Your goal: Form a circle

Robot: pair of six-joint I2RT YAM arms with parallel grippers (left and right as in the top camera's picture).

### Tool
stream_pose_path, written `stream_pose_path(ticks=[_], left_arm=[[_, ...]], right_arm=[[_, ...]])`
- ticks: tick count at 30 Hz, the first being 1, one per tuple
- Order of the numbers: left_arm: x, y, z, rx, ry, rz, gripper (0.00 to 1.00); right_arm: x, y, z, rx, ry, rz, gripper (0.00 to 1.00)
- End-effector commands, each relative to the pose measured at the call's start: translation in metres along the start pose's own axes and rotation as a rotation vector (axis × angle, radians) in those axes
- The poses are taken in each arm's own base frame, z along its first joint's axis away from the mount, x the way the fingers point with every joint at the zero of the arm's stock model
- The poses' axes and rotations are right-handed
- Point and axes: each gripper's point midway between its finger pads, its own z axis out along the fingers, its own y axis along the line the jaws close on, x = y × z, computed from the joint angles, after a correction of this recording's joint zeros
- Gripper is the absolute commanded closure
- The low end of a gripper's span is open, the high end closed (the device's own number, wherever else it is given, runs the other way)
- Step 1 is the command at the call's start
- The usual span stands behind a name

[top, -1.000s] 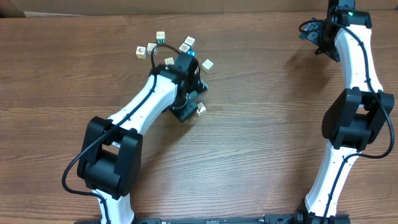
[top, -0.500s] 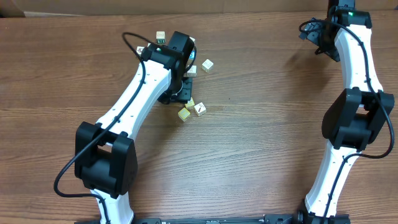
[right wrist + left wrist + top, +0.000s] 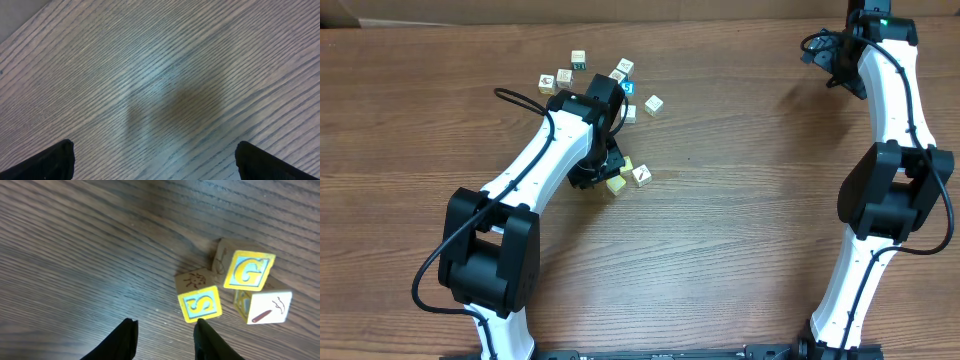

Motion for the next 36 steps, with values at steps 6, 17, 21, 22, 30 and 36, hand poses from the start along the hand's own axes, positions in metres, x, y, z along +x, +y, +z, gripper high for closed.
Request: stream_pose_path(ticks=[6,17,21,22,30,36], left_arm=[[0.01,-0.009,0.001,0.019,0.008,-0.029,0.6],[0.017,-0.021,0.003,-0.017,-0.067,0.034,0.48],[0.016,-0.021,0.003,-0.017,-0.073,0.019,0.47],[0.015,-0.021,0.004,-0.017,-0.075,0.018,0.47],[0.015,-0.016,0.019,-0.024,-0.09,-0.012,0.48],[0.012,-0.02,0.027,0.003,-0.11,-0.015,0.56]], right_arm=[[-0.01,0.003,-0.015,-0.012,-0.038,0.002,0.0],[-0.01,0.003,-0.015,-0.012,-0.038,0.002,0.0],[-0.01,0.003,-0.015,-0.012,-0.038,0.002,0.0],[-0.01,0.003,-0.015,-0.012,-0.038,0.002,0.0],[-0.01,0.003,-0.015,-0.012,-0.038,0.002,0.0],[-0.01,0.003,-0.015,-0.012,-0.038,0.002,0.0]])
